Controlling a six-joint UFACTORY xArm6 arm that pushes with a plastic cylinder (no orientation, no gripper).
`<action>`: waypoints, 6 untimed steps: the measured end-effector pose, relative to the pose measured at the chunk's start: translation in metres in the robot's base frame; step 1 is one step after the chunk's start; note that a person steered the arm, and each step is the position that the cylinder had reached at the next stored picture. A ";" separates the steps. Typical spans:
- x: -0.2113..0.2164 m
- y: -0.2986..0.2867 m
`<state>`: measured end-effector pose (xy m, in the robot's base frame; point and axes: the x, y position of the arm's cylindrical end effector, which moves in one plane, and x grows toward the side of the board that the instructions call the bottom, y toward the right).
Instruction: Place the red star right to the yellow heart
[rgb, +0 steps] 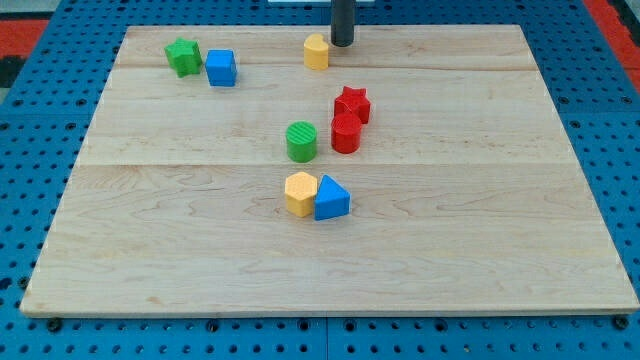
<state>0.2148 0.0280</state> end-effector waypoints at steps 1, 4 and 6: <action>-0.014 0.000; -0.022 0.000; -0.020 -0.002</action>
<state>0.1944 0.0259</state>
